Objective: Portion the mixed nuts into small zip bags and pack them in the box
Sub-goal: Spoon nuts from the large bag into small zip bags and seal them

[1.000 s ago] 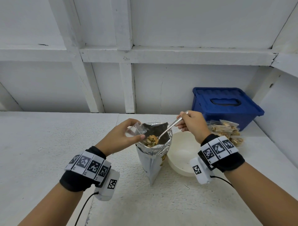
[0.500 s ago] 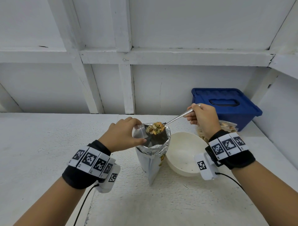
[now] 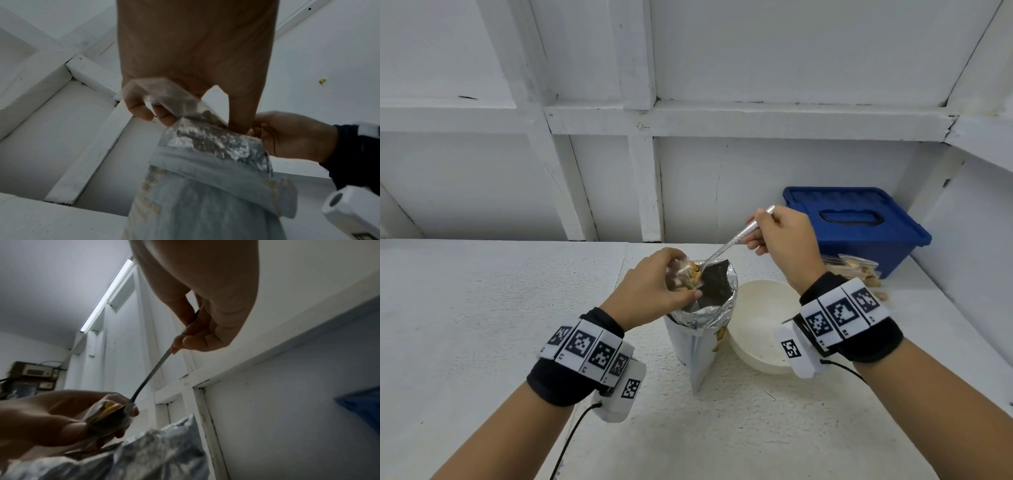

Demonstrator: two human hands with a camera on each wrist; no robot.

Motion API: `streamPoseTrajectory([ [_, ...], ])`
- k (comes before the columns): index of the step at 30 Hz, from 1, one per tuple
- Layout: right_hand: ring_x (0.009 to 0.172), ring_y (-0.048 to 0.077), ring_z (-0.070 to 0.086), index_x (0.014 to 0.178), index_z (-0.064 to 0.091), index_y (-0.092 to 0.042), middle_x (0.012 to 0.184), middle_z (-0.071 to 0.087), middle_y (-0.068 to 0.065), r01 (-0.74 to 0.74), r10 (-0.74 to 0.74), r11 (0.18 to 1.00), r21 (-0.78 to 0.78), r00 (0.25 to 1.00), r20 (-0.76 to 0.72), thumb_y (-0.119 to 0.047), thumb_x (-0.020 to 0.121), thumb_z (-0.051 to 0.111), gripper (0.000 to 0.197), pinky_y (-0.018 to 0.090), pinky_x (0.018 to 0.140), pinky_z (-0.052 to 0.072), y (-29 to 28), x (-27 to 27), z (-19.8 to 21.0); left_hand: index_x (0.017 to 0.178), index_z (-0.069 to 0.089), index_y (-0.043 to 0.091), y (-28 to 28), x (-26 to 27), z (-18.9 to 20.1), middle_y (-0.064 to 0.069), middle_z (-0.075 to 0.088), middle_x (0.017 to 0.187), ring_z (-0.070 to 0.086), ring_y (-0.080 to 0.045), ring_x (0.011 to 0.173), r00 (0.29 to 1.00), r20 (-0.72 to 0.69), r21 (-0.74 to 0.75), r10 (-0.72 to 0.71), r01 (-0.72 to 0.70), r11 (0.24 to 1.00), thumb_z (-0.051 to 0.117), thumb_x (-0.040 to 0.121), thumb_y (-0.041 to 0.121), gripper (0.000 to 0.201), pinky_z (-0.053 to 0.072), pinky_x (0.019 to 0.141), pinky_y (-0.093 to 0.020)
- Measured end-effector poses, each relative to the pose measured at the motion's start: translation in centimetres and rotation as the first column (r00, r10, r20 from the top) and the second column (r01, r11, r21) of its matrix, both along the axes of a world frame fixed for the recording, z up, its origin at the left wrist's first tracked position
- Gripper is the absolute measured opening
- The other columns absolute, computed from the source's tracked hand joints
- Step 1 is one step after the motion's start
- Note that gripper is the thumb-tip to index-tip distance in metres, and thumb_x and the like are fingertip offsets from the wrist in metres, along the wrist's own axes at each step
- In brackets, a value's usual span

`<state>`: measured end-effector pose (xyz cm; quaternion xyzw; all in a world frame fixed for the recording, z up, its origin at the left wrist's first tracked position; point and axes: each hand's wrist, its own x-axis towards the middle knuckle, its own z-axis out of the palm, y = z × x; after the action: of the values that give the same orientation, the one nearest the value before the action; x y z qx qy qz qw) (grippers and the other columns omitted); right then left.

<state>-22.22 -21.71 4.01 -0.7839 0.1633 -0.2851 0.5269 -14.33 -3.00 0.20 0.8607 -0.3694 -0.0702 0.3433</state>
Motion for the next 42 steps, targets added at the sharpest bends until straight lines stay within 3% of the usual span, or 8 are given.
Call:
streamPoseTrajectory([
  [7, 0.063, -0.007, 0.06, 0.087, 0.061, -0.007, 0.069, 0.059, -0.012, -0.018, 0.115, 0.933, -0.358, 0.961, 0.252, -0.016, 0.096, 0.046, 0.019, 0.014, 0.061, 0.052, 2.2, 0.2, 2.6, 0.115, 0.041, 0.025, 0.4, -0.4, -0.6, 0.017, 0.048, 0.095, 0.049, 0.006, 0.083, 0.992, -0.102, -0.226, 0.075, -0.096, 0.969, 0.071, 0.079, 0.031, 0.047, 0.04, 0.067, -0.004],
  [12, 0.065, -0.01, 0.06, 0.086, 0.057, -0.012, 0.072, 0.057, -0.014, 0.089, 0.037, 0.938, -0.336, 0.935, 0.353, -0.015, 0.097, 0.046, 0.016, 0.015, 0.06, 0.051, 1.3, 0.0, 2.7, 0.118, 0.048, 0.019, 1.5, 0.4, -0.8, 0.014, 0.054, 0.093, 0.053, -0.005, 0.075, 0.988, -0.1, -0.259, 0.118, -0.141, 0.955, 0.07, 0.079, 0.031, 0.046, 0.042, 0.063, -0.007],
  [16, 0.065, 0.002, 0.061, 0.086, 0.055, -0.011, 0.071, 0.059, 0.0, 0.177, -0.049, 0.927, -0.33, 0.931, 0.363, -0.014, 0.097, 0.045, 0.015, 0.014, 0.056, 0.05, 0.2, -0.5, 1.5, 0.114, 0.049, 0.021, 2.1, 0.8, -0.9, 0.011, 0.056, 0.093, 0.054, -0.004, 0.074, 0.986, -0.117, -0.235, 0.123, -0.147, 0.961, 0.069, 0.08, 0.032, 0.042, 0.042, 0.058, -0.004],
  [20, 0.062, 0.029, 0.061, 0.089, 0.059, -0.004, 0.072, 0.063, 0.014, -0.02, 0.079, 0.861, -0.509, 0.992, 0.095, -0.016, 0.096, 0.046, 0.02, 0.037, 0.056, 0.049, 0.4, -0.6, -1.3, 0.108, 0.048, 0.027, 2.1, 0.8, -1.1, 0.009, 0.059, 0.094, 0.056, -0.006, 0.073, 0.985, -0.146, -0.195, 0.094, -0.122, 0.973, 0.069, 0.081, 0.032, 0.035, 0.042, 0.055, -0.006],
  [26, 0.079, 0.025, 0.057, 0.104, 0.066, -0.017, 0.083, 0.065, 0.01, -0.305, 0.166, 0.676, -0.671, 0.95, -0.265, -0.041, 0.091, 0.036, 0.04, 0.031, 0.065, 0.041, 1.8, 0.9, -5.0, 0.112, 0.048, 0.025, 1.7, 1.0, -1.2, 0.003, 0.061, 0.099, 0.059, -0.011, 0.075, 0.981, -0.18, -0.178, 0.074, -0.106, 0.978, 0.067, 0.081, 0.036, 0.038, 0.043, 0.059, -0.017],
  [31, 0.088, 0.026, 0.054, 0.112, 0.063, -0.023, 0.092, 0.058, 0.011, -0.402, 0.105, 0.594, -0.697, 0.898, -0.428, -0.035, 0.097, 0.041, 0.029, 0.029, 0.066, 0.035, 2.5, 1.5, -5.4, 0.11, 0.048, 0.027, 1.6, 1.2, -1.3, 0.004, 0.063, 0.1, 0.063, -0.013, 0.078, 0.975, -0.207, -0.184, 0.075, -0.115, 0.976, 0.069, 0.08, 0.035, 0.037, 0.045, 0.062, -0.018],
  [35, 0.09, 0.022, 0.054, 0.106, 0.065, -0.018, 0.094, 0.062, 0.008, -0.434, 0.126, 0.599, -0.673, 0.881, -0.457, -0.033, 0.096, 0.043, 0.029, 0.029, 0.066, 0.036, 2.4, 1.6, -5.5, 0.111, 0.049, 0.026, 1.6, 1.2, -1.5, 0.005, 0.063, 0.1, 0.064, -0.009, 0.079, 0.975, -0.207, -0.184, 0.083, -0.123, 0.975, 0.069, 0.08, 0.035, 0.038, 0.044, 0.062, -0.014],
  [42, 0.075, 0.023, 0.061, 0.088, 0.067, -0.007, 0.078, 0.069, 0.009, -0.38, 0.186, 0.774, -0.506, 0.901, -0.392, -0.027, 0.095, 0.048, 0.029, 0.034, 0.071, 0.047, 1.6, 1.6, -6.1, 0.109, 0.049, 0.029, 1.3, 1.1, -1.7, 0.006, 0.064, 0.102, 0.063, -0.011, 0.084, 0.977, -0.196, -0.177, 0.082, -0.118, 0.977, 0.069, 0.079, 0.038, 0.037, 0.048, 0.071, -0.021],
])
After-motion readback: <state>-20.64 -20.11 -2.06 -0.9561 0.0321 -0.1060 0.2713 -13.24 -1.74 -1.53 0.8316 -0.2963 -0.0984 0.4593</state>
